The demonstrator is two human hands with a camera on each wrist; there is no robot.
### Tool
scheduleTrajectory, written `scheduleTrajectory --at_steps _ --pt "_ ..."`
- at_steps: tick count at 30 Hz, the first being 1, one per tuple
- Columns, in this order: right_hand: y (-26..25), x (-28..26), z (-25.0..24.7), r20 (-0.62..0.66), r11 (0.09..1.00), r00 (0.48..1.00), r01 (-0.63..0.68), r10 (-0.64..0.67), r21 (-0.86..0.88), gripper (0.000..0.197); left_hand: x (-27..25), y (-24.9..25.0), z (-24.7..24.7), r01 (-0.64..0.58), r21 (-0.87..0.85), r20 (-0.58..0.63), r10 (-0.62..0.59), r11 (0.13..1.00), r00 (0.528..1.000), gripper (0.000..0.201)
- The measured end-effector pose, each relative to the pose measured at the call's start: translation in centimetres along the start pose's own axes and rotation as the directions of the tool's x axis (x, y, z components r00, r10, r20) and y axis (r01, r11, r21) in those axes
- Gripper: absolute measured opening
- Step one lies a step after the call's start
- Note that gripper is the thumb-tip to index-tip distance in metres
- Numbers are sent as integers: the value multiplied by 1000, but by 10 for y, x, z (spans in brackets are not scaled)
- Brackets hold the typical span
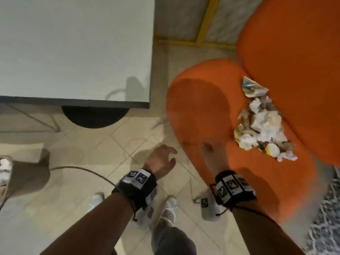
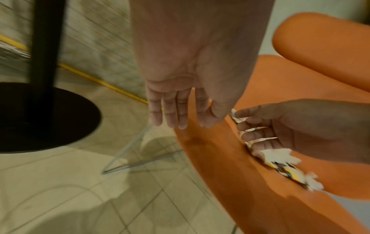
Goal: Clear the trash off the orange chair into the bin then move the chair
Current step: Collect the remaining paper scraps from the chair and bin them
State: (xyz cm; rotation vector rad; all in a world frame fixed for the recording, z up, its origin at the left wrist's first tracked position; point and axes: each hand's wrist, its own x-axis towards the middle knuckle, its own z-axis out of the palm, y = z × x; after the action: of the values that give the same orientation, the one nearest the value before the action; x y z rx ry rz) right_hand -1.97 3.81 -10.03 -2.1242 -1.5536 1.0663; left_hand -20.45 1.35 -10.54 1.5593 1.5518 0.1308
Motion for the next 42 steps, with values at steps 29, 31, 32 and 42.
scheduleTrajectory --at_steps 29,31,32,42 --pt "170 92 -137 -325 791 805 -574 497 -211 69 277 298 97 -758 414 589 486 504 645 101" --pt "169 93 -137 -319 789 786 -594 529 -157 66 273 293 111 -731 475 613 412 491 675 99" --pt "168 93 -138 -311 791 778 -600 545 -115 66 271 289 114 -720 487 596 415 495 688 94" --pt "160 74 -133 -254 758 715 -604 652 246 66 263 271 90 -547 66 306 504 835 807 76"
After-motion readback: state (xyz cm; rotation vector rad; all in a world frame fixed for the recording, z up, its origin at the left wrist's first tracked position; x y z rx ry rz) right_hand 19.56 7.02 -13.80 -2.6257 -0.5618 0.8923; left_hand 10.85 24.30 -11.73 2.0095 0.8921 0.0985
